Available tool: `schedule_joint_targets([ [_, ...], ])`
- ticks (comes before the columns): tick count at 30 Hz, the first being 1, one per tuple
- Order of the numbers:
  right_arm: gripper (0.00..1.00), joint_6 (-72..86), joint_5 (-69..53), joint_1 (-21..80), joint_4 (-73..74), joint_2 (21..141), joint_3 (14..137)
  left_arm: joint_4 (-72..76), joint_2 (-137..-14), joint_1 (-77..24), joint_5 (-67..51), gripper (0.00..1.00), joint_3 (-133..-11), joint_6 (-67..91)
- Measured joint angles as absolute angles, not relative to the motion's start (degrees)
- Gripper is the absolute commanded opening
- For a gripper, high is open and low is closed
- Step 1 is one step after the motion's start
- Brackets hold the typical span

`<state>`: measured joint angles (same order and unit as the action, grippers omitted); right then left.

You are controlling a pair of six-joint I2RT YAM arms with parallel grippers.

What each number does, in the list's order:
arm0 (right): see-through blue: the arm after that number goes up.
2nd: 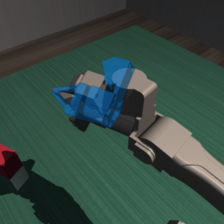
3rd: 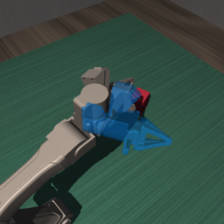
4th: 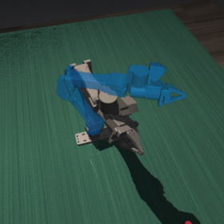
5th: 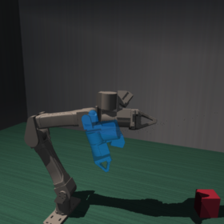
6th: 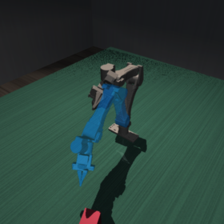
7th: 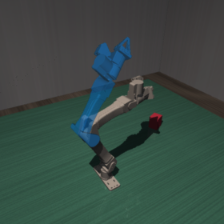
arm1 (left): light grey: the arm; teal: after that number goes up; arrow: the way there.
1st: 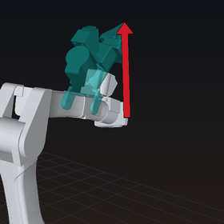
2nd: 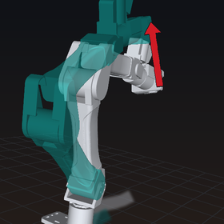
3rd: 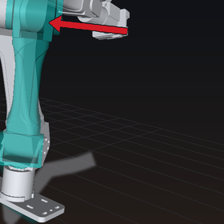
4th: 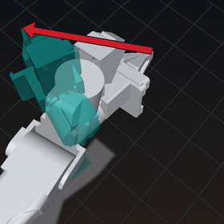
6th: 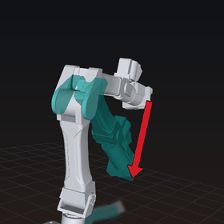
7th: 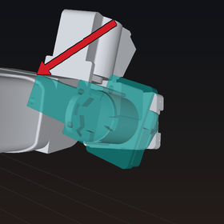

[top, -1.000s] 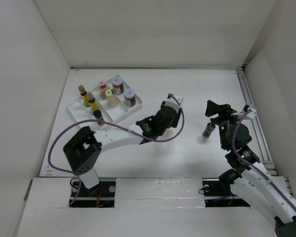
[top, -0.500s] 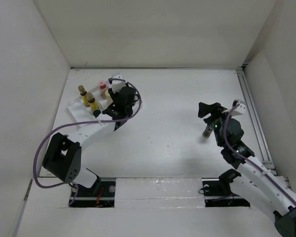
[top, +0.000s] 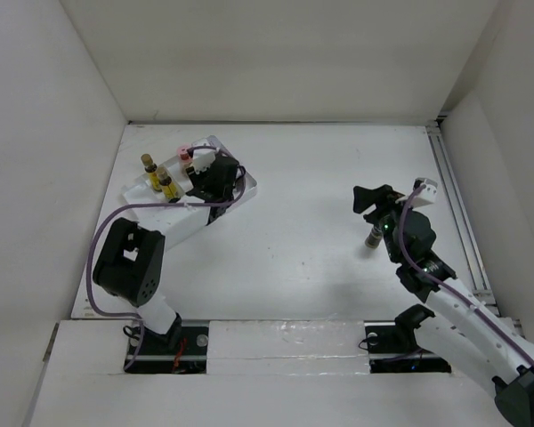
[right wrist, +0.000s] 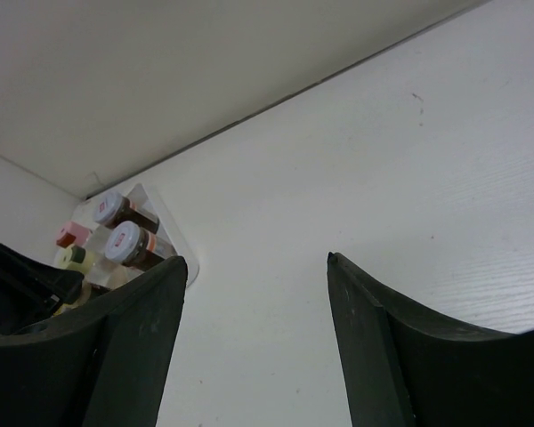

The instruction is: Organize the condiment bottles

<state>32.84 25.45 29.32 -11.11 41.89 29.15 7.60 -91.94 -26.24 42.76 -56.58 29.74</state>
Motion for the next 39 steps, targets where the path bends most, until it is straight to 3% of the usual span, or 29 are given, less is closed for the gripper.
schedule_joint_targets([
  [6, 0.7, 32.8, 25.0, 29.3, -11.2, 42.1, 29.1, 7.9, -96.7, -25.8, 41.7, 0.33, -58.3, 30.6],
  [11, 0.7, 32.8, 25.0, 29.3, -11.2, 42.7, 29.1, 7.6, -96.7, -25.5, 41.1, 0.59, -58.4, 31.6],
  [15, 0.7, 32.8, 24.8, 29.3, -11.7, 43.2, 29.1, 6.0, -96.6, -26.1, 40.8, 0.71, -58.4, 31.9],
  [23, 0.7, 32.8, 24.6, 29.3, -12.1, 43.2, 29.1, 4.9, -86.3, -28.9, 38.0, 0.75, -58.4, 30.5],
  [24, 0.65, 32.8, 24.6, 29.3, -12.1, 43.2, 29.1, 5.3, -84.3, -29.3, 37.9, 0.75, -58.4, 30.1],
  [25, 0.38, 32.8, 24.6, 29.3, -12.1, 43.2, 29.1, 5.9, -82.1, -30.0, 38.0, 0.75, -58.5, 29.6],
  [27, 0.15, 32.5, 24.3, 29.3, -12.1, 43.2, 29.1, 7.9, -78.8, -33.1, 38.0, 0.75, -58.7, 27.8],
  [29, 0.05, 32.6, 24.2, 29.3, -12.1, 42.7, 29.2, 9.8, -77.7, -38.2, 37.2, 0.75, -59.4, 26.5],
  [30, 0.05, 32.7, 24.1, 29.3, -11.9, 42.0, 29.2, 10.9, -78.0, -41.0, 36.1, 0.75, -59.7, 25.9],
  [31, 0.07, 32.8, 24.2, 29.3, -11.6, 41.0, 29.2, 12.1, -78.8, -43.7, 34.7, 0.75, -59.8, 25.5],
  [32, 0.22, 32.8, 24.3, 29.3, -10.9, 39.4, 29.4, 13.1, -79.8, -46.3, 32.9, 0.75, -59.8, 25.1],
  [36, 0.61, 32.3, 25.9, 29.3, -8.6, 29.8, 30.7, 16.6, -86.9, -55.0, 24.9, 0.76, -60.0, 23.6],
  [39, 0.7, 31.8, 27.9, 29.2, -8.4, 22.5, 32.3, 16.9, -95.0, -60.0, 19.6, 0.82, -62.8, 21.5],
])
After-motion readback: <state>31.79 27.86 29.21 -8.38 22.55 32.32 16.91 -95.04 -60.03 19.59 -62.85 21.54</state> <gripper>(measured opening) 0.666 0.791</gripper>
